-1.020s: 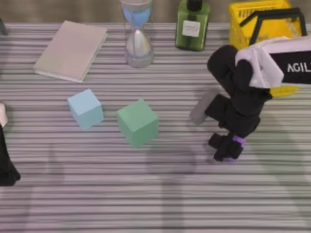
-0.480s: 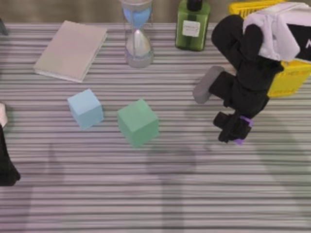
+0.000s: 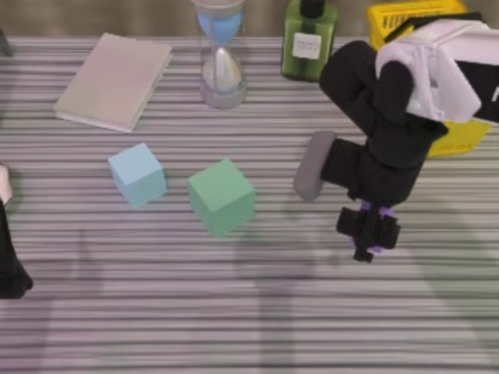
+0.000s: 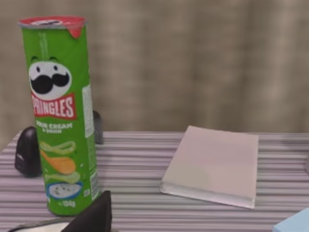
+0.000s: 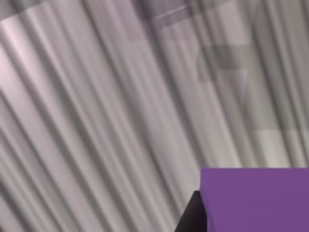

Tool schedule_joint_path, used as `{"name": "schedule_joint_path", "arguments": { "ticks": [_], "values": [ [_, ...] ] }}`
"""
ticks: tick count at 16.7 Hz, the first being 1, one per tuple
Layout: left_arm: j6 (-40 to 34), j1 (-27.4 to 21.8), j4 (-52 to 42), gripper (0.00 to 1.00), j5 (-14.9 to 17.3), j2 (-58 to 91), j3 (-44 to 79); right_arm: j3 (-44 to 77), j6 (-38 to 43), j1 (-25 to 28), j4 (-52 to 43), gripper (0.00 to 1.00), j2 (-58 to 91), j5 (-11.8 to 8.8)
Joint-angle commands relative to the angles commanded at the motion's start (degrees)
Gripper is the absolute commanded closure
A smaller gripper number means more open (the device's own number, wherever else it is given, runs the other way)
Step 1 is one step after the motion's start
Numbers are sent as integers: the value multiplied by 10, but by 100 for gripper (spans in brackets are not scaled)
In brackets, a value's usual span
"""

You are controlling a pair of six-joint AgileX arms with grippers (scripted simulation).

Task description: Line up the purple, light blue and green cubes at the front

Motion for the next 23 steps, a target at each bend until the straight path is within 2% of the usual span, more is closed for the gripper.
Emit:
{"name": "schedule_joint_path", "arguments": {
  "ticks": [4,7,13,19,23],
  "values": [
    [0,0,0,0,0,0,0,-67,-85,65,-1,100,-64,-3],
    [0,0,0,0,0,0,0,-97,-124,94,0,100,-93,-4],
    [0,0,0,0,0,0,0,-104,-124,94,10,100,-89,-4],
    [0,0,0,0,0,0,0,-177,-123,96,133,100,-45,-4],
    [0,0,0,0,0,0,0,-193,-124,98,156,100,-34,-4]
  ]
}}
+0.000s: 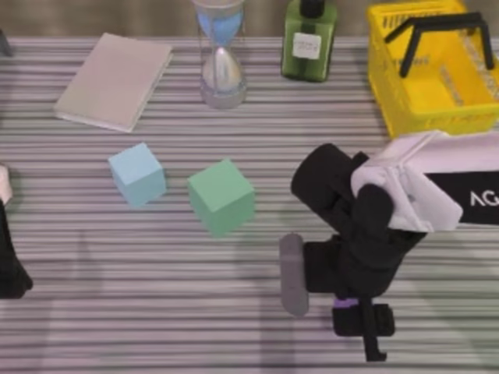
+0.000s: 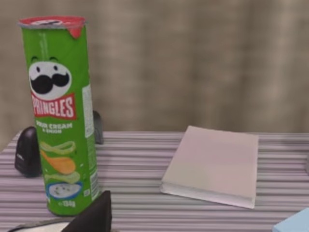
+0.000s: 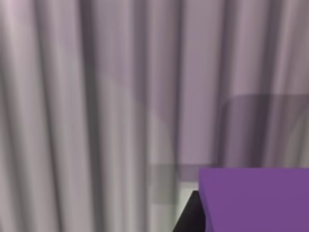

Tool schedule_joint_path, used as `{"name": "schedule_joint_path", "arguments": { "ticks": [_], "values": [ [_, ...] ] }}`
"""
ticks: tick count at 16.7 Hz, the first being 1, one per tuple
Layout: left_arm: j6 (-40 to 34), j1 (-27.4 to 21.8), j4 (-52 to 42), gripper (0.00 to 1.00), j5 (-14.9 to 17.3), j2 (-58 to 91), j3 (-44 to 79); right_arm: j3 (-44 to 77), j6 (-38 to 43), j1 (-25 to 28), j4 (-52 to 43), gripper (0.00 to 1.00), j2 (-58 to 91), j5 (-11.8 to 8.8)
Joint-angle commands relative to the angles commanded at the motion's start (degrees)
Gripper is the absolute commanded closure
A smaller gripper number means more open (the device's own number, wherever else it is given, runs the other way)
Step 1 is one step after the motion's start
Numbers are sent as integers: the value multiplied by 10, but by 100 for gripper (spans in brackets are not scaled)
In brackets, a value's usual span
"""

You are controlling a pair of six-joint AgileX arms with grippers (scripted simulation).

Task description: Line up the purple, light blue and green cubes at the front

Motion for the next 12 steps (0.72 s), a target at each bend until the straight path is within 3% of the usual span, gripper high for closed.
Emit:
{"name": "schedule_joint_path", "arguments": {
  "ticks": [2,12],
  "values": [
    [0,0,0,0,0,0,0,0,0,0,0,100,0,0],
    [0,0,0,0,0,0,0,0,0,0,0,25,0,0]
  ]
}}
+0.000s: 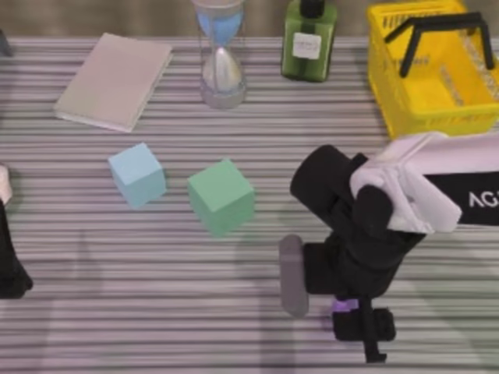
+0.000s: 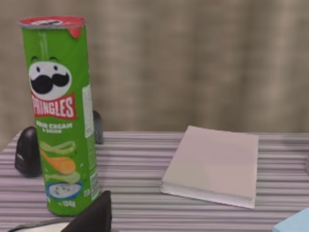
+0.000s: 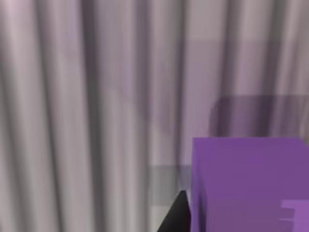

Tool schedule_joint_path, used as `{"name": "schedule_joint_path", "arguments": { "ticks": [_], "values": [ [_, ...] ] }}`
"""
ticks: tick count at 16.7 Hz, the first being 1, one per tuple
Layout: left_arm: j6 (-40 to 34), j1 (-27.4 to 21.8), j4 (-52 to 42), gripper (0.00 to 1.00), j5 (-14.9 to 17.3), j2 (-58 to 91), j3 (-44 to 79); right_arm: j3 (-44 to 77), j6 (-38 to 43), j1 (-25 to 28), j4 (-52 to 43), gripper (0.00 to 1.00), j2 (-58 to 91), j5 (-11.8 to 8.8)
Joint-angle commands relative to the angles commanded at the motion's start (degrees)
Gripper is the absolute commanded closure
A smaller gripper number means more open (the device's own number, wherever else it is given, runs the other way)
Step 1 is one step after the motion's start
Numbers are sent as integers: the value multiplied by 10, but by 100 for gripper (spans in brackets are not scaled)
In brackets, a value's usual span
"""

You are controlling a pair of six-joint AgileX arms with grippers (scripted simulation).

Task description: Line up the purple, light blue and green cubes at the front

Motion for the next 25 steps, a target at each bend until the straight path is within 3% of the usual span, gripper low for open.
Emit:
{"name": "schedule_joint_path", "arguments": {
  "ticks": [3,4,13,21,25],
  "values": [
    [0,0,0,0,0,0,0,0,0,0,0,2,0,0],
    [0,0,0,0,0,0,0,0,0,0,0,0,0,0],
    [0,0,0,0,0,0,0,2,-1,0,-2,0,-1,0],
    [0,0,0,0,0,0,0,84,-5,1,-147,0,-61,-1],
    [0,0,0,0,0,0,0,89,-5,1,-155,0,-66,0]
  ]
}}
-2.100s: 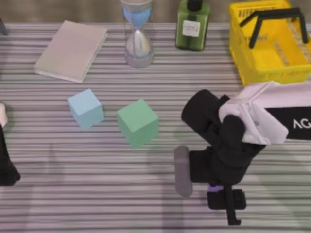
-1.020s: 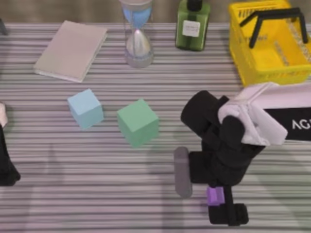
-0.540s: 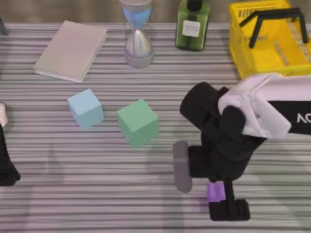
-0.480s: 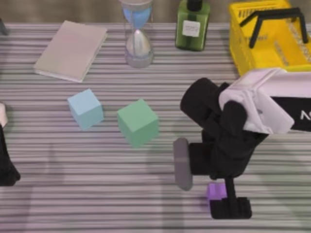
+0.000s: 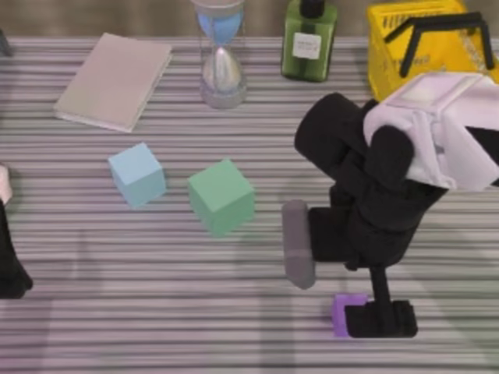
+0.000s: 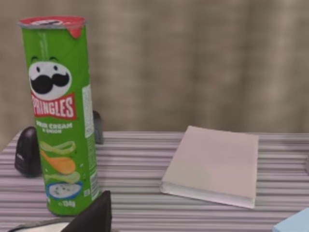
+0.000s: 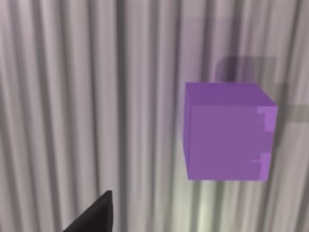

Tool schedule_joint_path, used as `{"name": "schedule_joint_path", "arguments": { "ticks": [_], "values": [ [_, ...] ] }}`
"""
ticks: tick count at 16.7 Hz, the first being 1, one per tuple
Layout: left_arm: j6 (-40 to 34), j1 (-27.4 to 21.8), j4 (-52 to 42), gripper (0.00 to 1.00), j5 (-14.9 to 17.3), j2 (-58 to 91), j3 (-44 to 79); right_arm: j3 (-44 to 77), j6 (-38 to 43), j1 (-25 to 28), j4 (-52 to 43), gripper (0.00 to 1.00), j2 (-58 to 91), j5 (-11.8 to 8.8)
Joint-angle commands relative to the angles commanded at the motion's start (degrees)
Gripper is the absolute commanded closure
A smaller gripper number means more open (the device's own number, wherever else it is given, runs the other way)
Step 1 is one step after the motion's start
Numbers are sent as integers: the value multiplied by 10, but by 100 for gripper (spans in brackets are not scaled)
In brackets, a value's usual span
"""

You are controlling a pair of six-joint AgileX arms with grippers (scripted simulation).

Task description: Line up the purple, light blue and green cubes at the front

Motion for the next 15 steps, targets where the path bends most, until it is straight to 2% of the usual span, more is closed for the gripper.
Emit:
{"name": "schedule_joint_path", "arguments": {
  "ticks": [4,7,11,15],
  "values": [
    [7,-3,-12,0,1,17,17,-11,6,-6,13,0,-12,-2],
    [35,-14,-59,0,1,89,89,-49,29,-32,55,0,-68,-6],
    [96,-34,-164,0,0,268,258,-147,87,-93,139,0,-198,-15],
    [173,-61,-300,0,-1,529,471,-289,166,-172,233,0,-370,-21]
  ]
}}
